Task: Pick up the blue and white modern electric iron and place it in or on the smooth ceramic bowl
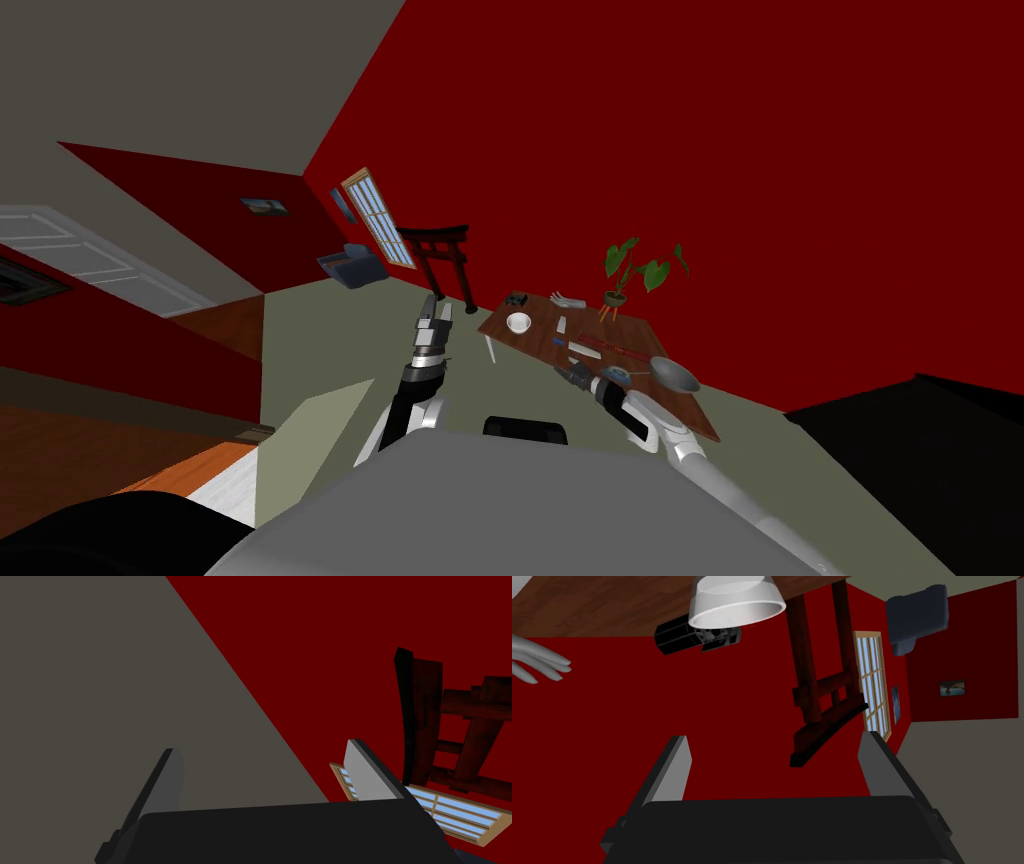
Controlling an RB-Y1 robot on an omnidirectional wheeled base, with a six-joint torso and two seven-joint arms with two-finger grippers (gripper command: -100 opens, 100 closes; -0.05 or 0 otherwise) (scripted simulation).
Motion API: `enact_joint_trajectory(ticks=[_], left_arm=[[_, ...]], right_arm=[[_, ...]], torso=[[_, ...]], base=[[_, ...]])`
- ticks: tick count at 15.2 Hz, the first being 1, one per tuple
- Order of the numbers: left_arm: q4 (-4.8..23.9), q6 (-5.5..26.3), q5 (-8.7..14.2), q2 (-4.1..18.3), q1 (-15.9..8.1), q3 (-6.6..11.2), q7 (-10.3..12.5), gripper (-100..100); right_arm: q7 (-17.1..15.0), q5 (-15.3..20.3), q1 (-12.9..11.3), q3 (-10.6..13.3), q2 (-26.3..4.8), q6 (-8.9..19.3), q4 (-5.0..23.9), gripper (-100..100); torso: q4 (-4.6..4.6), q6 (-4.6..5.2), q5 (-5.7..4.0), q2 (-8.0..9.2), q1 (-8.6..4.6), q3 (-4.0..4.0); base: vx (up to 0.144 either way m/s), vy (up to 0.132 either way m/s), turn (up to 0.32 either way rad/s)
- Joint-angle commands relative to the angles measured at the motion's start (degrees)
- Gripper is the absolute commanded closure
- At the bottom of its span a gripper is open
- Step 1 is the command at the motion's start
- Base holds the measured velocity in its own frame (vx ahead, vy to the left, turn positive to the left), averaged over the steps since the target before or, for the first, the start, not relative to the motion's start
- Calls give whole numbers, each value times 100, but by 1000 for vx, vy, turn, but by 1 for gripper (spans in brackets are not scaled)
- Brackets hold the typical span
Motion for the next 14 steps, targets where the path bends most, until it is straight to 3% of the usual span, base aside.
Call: enact_joint_trajectory(ticks=[1,4,12,14], left_arm=[[0,0,0,0,0,0,0,0],[0,0,0,0,0,0,0,0],[0,0,0,0,0,0,0,0],[0,0,0,1,0,0,0,0]], right_arm=[[113,190,-125,104,-112,-26,286,-100],[113,190,-125,104,-112,-26,487,-100],[380,857,-493,565,-582,99,1717,-100],[380,857,-493,565,-582,99,1856,-100]], torso=[[0,0,0,0,0,0],[0,0,-1,-3,-4,-1],[-2,-2,-3,-14,-16,-7],[-3,-1,-4,-16,-20,-9]], base=[[12,-26,94],[15,-28,44],[32,-53,97],[33,-59,71]])
